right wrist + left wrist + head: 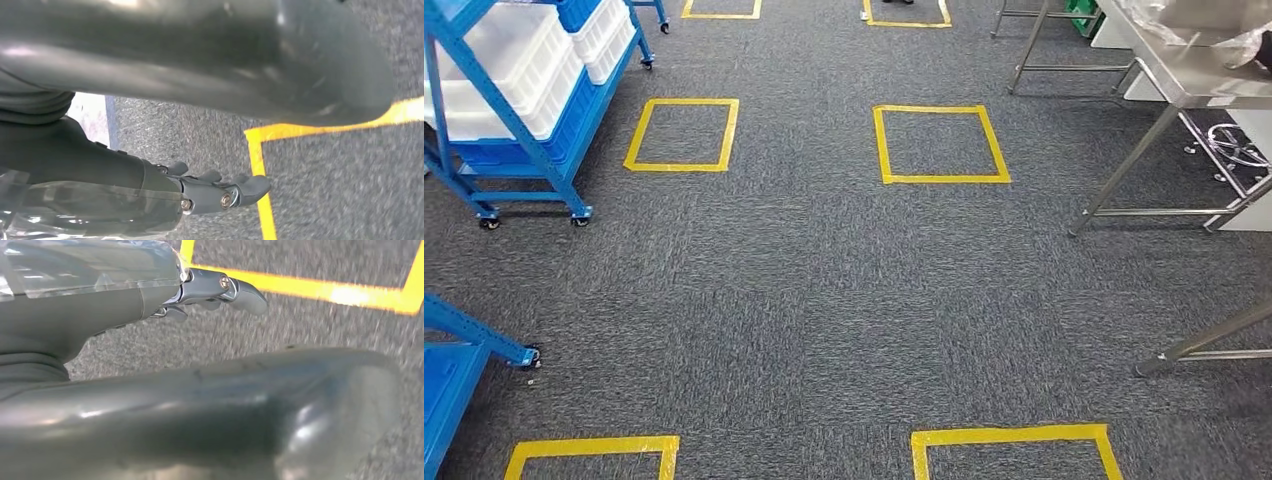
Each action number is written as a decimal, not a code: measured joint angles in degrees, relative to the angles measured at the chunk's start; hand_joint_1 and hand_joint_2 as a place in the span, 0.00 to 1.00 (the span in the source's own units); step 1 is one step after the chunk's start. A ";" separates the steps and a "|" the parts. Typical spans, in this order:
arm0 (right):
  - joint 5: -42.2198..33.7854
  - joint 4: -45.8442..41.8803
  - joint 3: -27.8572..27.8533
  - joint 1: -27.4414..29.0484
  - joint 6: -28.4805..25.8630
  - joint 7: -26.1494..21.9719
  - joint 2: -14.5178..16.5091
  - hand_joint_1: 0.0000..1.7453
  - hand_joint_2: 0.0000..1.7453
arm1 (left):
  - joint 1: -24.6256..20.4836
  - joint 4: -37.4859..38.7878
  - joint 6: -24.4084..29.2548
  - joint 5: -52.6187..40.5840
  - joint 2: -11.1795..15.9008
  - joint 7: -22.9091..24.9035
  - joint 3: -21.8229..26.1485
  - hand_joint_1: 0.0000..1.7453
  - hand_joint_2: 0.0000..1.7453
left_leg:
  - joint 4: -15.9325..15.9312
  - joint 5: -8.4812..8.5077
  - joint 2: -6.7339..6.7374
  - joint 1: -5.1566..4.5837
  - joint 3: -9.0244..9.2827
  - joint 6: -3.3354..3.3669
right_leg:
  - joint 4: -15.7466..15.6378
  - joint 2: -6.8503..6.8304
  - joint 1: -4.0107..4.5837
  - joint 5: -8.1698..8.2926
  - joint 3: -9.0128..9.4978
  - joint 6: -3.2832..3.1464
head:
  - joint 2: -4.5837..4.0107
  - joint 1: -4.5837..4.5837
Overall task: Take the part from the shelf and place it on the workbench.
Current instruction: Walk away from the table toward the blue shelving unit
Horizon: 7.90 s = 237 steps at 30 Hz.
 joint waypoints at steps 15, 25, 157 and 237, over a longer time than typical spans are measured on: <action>0.65 -0.42 -1.41 0.60 0.44 0.19 0.15 0.00 0.00 | 0.05 -0.20 -0.23 -0.90 -0.94 -0.16 -0.45 0.00 0.00 | 8.67 -5.71 -0.61 -1.21 -3.87 -1.32 | -16.13 0.77 2.96 11.55 4.72 -5.41 | 0.00 -0.14; 1.80 -0.55 -2.16 0.14 1.42 0.57 0.25 0.00 0.00 | 0.20 -0.44 -0.34 -1.14 -0.98 0.01 -0.56 0.00 0.00 | 0.07 -0.67 3.79 0.22 1.06 -1.61 | -12.13 -5.98 1.65 7.83 5.03 -1.49 | 0.00 0.04; 11.18 -0.04 -15.13 -2.11 2.48 1.31 0.30 0.00 0.00 | 0.69 -1.62 -2.48 -3.25 -0.49 -0.44 1.18 0.00 0.00 | -2.07 -1.55 0.52 -0.84 4.35 1.18 | 4.19 0.69 0.44 0.68 -3.17 0.18 | 0.00 0.09; 14.13 -0.26 -20.22 -3.51 0.50 4.40 0.04 0.00 1.00 | 0.32 -3.19 0.68 -6.39 -3.32 0.46 1.68 0.00 0.00 | 4.75 -2.49 1.22 -0.48 0.02 -1.74 | -11.12 0.98 0.69 9.96 2.13 -2.43 | 0.00 -0.51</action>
